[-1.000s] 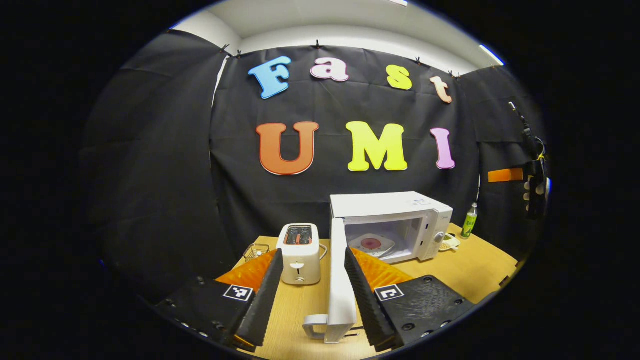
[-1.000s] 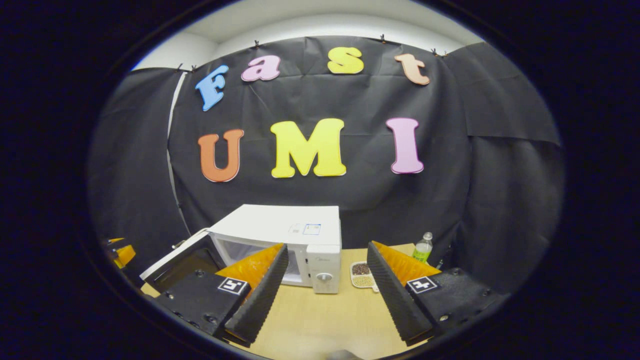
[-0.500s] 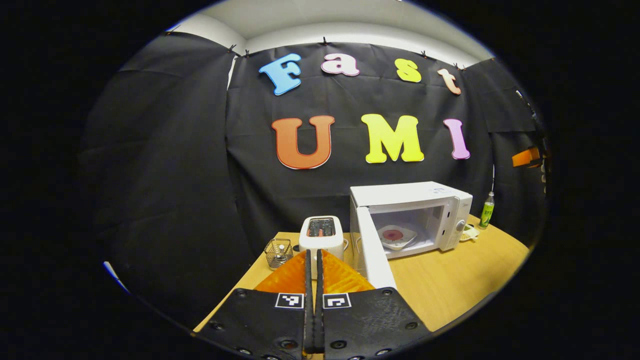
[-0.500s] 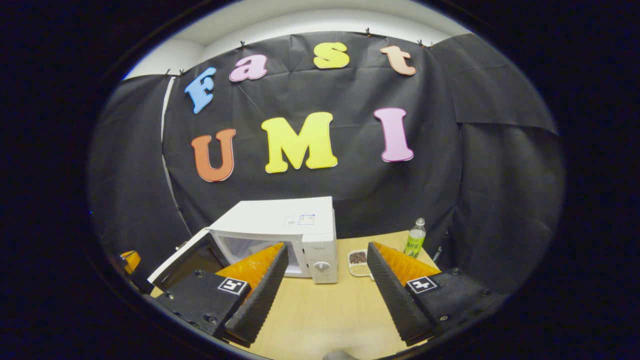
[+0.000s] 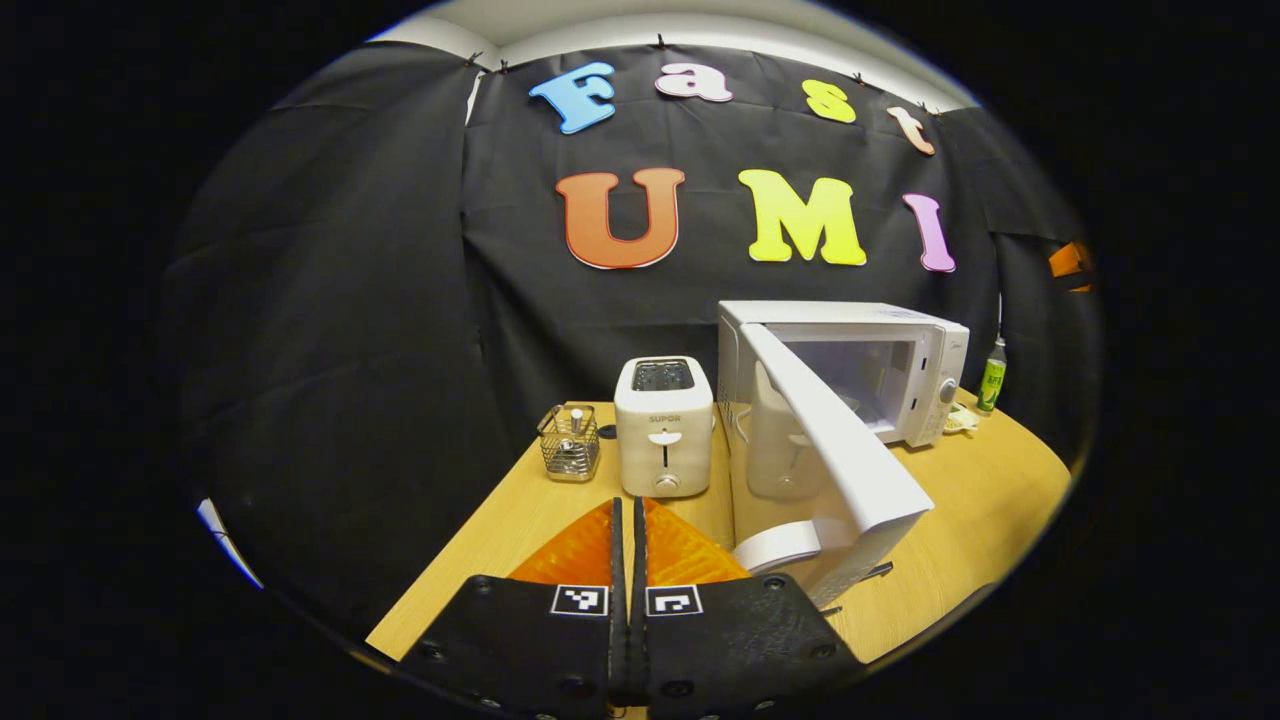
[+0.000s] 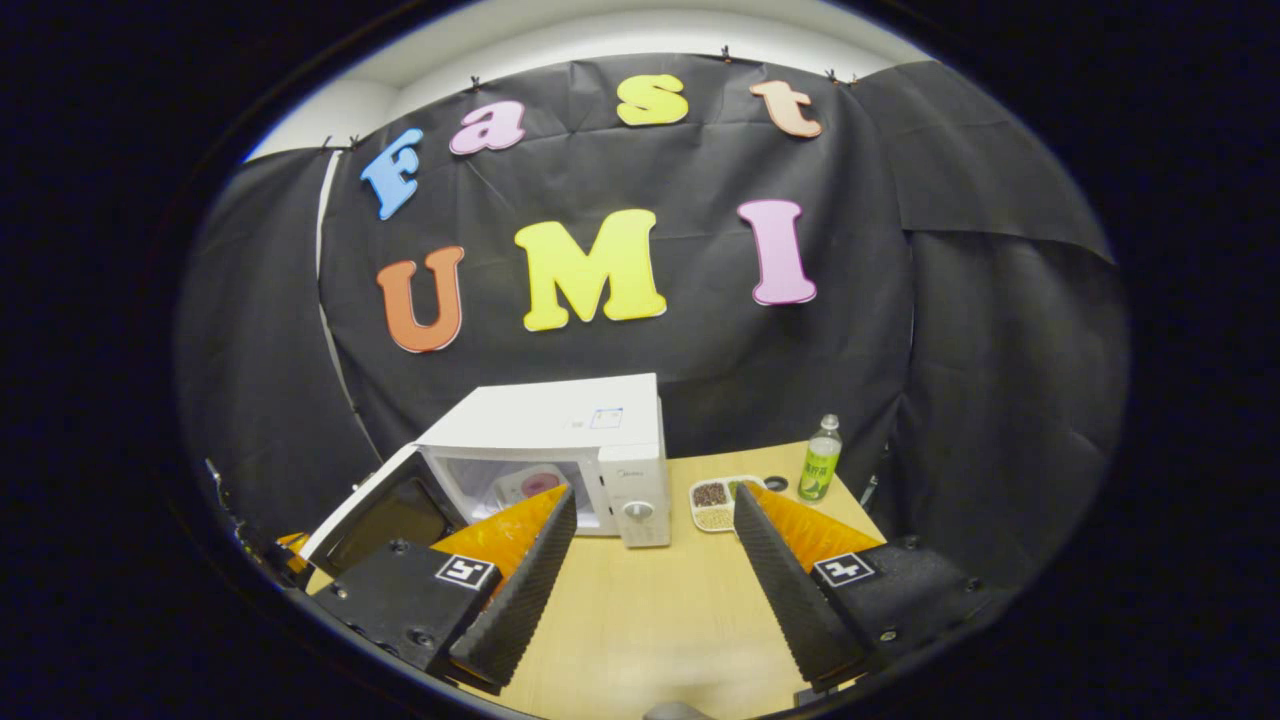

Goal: Open the microwave oven with the left hand, put the food in, and close the microwave oven.

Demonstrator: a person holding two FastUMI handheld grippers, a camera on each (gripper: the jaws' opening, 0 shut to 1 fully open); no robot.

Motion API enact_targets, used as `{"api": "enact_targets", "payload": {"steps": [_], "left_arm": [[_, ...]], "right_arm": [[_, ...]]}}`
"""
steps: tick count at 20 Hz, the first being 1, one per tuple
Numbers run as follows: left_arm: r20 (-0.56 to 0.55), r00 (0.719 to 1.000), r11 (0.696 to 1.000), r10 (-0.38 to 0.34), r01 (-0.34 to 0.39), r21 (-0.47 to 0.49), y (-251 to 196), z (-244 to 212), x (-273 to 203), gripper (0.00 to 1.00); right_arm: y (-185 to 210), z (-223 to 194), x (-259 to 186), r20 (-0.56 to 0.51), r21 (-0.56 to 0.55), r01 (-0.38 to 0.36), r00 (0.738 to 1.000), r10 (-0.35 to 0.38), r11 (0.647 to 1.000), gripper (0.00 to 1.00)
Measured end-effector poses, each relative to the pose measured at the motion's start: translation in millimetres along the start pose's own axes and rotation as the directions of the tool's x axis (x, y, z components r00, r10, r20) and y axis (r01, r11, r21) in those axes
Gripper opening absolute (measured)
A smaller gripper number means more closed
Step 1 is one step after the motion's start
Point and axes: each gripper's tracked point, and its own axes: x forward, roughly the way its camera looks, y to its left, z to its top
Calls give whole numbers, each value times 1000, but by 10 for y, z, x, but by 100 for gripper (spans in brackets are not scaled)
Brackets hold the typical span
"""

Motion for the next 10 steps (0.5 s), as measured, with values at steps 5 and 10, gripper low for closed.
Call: {"api": "enact_targets", "payload": {"steps": [5, 10], "left_arm": [[5, 1000, 999, -31, 31, -9, -168, -17, 31, 0], [-3, 997, 997, -74, 74, -2, -462, -124, 23, 0]], "right_arm": [[114, 112, -46, -9, 49, -20, 1000, 20, 999, 92], [37, 315, -109, 41, 34, -13, 999, 11, 999, 92]]}}
